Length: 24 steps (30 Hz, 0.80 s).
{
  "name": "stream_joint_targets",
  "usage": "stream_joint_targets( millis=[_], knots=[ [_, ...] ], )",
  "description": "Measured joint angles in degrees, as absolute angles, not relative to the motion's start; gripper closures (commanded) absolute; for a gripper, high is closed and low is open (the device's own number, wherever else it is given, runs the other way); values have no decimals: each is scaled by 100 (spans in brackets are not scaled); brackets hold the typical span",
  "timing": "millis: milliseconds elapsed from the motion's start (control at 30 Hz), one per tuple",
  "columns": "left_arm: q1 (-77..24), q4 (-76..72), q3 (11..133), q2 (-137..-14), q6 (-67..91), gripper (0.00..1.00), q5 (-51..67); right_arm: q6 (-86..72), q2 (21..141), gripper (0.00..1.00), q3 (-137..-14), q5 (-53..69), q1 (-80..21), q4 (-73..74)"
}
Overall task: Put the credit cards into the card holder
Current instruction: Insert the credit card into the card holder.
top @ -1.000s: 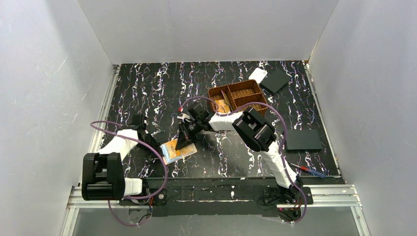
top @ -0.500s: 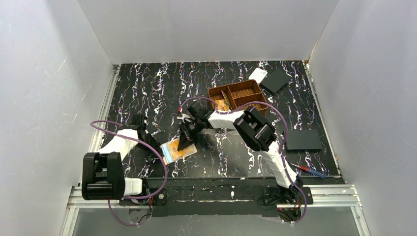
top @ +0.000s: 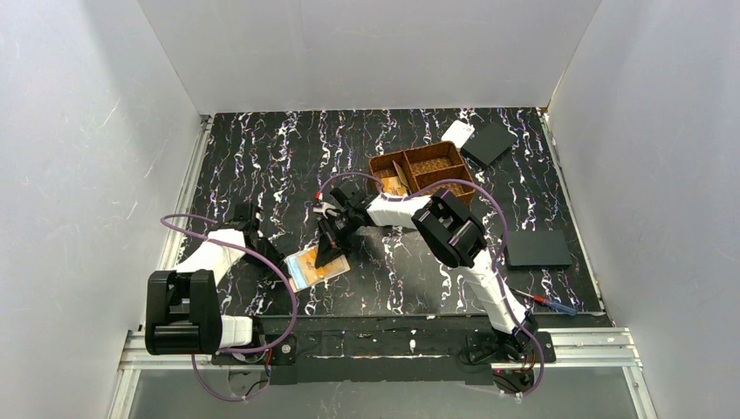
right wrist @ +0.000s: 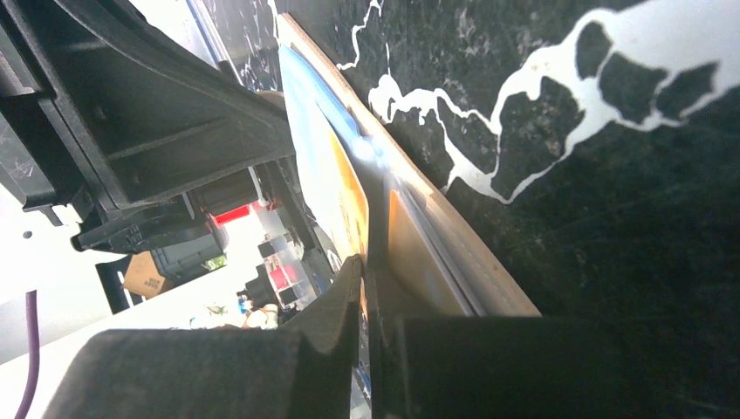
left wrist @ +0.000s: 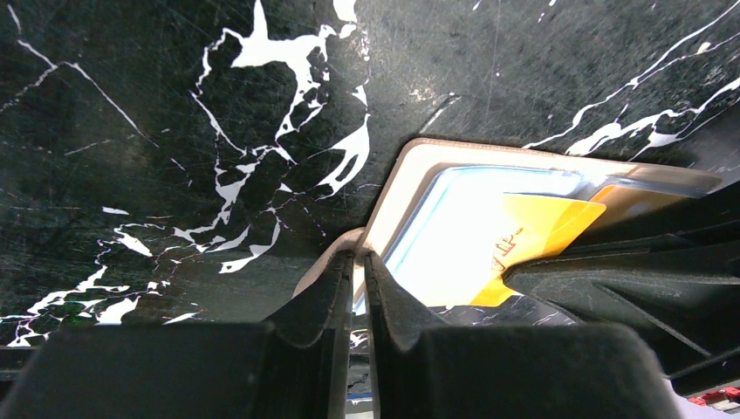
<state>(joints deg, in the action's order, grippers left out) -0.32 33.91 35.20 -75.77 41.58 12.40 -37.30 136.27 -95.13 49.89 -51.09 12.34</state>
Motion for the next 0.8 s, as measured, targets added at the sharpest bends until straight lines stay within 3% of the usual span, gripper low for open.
stream_joint_targets(
  millis=[400,533,800],
  knots=[
    [-21,3391,3518,-7581,4156,93,1251,-3975,13810,85,-9684,5135,-5177,1055],
    [-21,3391,3518,-7581,4156,93,1251,-3916,13904,73,-9909,5157,-5186,1267],
    [-21,3391,3518,-7581,4132,93,1249,-3485,13878,61,-10221,4936,-5260,1826]
  ],
)
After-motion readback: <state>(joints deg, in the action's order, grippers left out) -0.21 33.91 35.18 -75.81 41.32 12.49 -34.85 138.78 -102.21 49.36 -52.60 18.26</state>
